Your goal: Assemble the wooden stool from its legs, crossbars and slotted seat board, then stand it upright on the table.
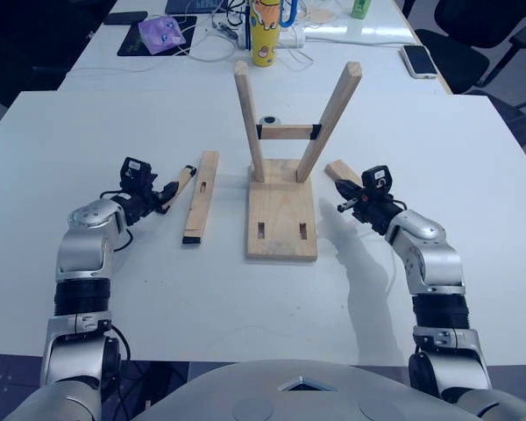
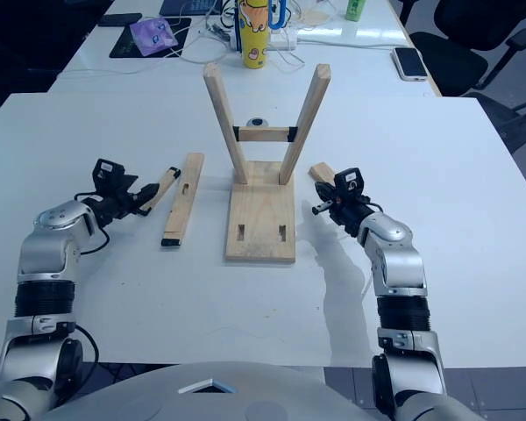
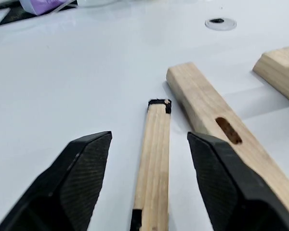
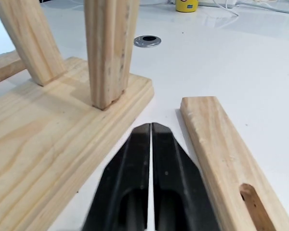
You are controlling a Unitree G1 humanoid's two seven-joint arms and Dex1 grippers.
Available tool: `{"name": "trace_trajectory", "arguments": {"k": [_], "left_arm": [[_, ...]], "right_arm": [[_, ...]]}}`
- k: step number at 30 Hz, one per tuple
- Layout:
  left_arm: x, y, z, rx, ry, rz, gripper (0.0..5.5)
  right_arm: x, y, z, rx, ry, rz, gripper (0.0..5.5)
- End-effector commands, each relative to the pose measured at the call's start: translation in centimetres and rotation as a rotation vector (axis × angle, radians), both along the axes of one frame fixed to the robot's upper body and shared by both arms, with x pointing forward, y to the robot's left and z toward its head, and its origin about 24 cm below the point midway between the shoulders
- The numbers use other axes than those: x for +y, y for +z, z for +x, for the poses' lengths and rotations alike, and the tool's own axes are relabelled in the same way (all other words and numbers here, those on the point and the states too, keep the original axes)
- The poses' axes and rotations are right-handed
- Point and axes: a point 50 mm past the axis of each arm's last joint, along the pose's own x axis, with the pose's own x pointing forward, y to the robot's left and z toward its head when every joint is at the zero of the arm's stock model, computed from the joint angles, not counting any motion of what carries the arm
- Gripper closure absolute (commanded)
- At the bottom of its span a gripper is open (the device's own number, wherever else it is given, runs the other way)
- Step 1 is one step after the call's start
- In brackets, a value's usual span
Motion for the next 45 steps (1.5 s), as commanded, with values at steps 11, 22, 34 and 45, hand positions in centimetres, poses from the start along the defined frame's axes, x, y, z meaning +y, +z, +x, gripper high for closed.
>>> {"name": "trace_trajectory", "arguments": {"k": [11, 22, 34, 45], "left_arm": [[1.2, -0.1, 0.2, 0.040, -0.100, -0.039, 2.59], [0.6, -2.3, -0.2, 0.195, -0.119, 0.013, 2.59], [1.1, -3.8, -1.0, 0.312, -0.033, 0.006, 4.16], [-2.7, 3.1, -3.0, -0.405, -0.110, 0.037, 4.19]], "right_arm": [[1.8, 0.5, -0.4, -0.004, 0.112, 0.109, 3.65], [3.0, 0.6, -0.3, 0.000, 0.124, 0.105, 3.65], [4.3, 1.3, -0.8, -0.066, 0.184, 0.085, 3.60], [5.7, 1.3, -2.5, 0.011, 0.220, 0.330, 3.60]]}}
